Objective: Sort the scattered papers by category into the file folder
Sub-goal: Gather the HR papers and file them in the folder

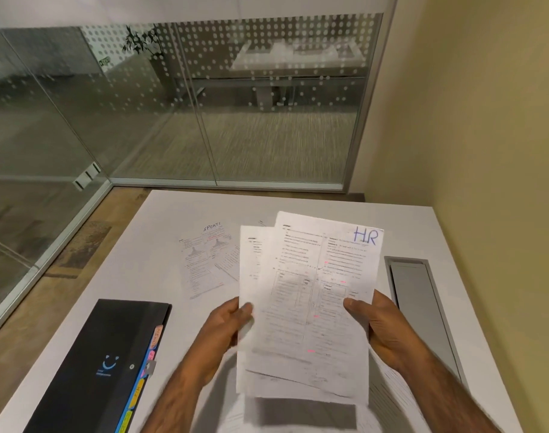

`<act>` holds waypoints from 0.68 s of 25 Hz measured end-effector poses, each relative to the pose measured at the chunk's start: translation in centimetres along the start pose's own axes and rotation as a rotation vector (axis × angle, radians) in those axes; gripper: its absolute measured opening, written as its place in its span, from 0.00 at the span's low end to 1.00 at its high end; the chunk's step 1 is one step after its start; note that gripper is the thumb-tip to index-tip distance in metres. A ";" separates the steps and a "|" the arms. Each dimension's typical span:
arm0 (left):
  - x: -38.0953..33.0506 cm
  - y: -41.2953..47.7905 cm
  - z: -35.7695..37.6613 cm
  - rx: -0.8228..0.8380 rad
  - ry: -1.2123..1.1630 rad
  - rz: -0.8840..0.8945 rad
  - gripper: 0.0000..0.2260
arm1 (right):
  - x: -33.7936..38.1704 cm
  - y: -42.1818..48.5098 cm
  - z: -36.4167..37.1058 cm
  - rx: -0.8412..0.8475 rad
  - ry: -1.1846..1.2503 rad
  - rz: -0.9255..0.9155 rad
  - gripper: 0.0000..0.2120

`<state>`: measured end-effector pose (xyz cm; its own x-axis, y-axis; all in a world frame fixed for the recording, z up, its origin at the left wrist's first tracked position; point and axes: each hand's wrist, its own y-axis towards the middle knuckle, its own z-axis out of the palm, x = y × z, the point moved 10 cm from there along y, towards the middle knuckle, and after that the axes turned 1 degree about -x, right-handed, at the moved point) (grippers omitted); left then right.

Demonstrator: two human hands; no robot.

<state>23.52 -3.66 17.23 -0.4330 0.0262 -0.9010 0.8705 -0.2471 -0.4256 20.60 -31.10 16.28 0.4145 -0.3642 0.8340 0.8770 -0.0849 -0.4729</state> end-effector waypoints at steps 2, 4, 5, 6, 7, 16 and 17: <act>-0.4 0.8 1.9 0.028 0.090 0.043 0.16 | -0.3 -0.4 0.0 0.004 -0.077 -0.022 0.17; -0.2 1.2 3.5 0.009 0.193 0.097 0.16 | -0.5 -0.9 -0.3 -0.036 -0.186 -0.056 0.15; 0.0 1.3 4.0 -0.022 0.221 0.121 0.14 | -0.6 -1.1 -0.7 -0.072 -0.222 -0.074 0.14; 0.3 1.3 4.2 -0.062 0.222 0.142 0.10 | -0.8 -1.3 -1.3 -0.112 -0.233 -0.092 0.13; 0.7 1.1 4.3 -0.095 0.204 0.158 0.08 | -1.0 -1.5 -1.9 -0.153 -0.226 -0.111 0.13; 5.0 0.6 4.6 -0.163 0.156 0.184 0.14 | -4.0 -1.7 -4.8 -0.219 -0.218 -0.164 0.16; 5.8 0.8 4.7 -0.164 0.169 0.170 0.13 | -4.7 -1.5 -5.1 -0.210 -0.243 -0.149 0.17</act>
<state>20.56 -8.21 12.06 -0.2447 0.1628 -0.9558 0.9594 -0.1018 -0.2629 16.04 -33.99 11.62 0.3539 -0.1045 0.9294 0.8735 -0.3182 -0.3684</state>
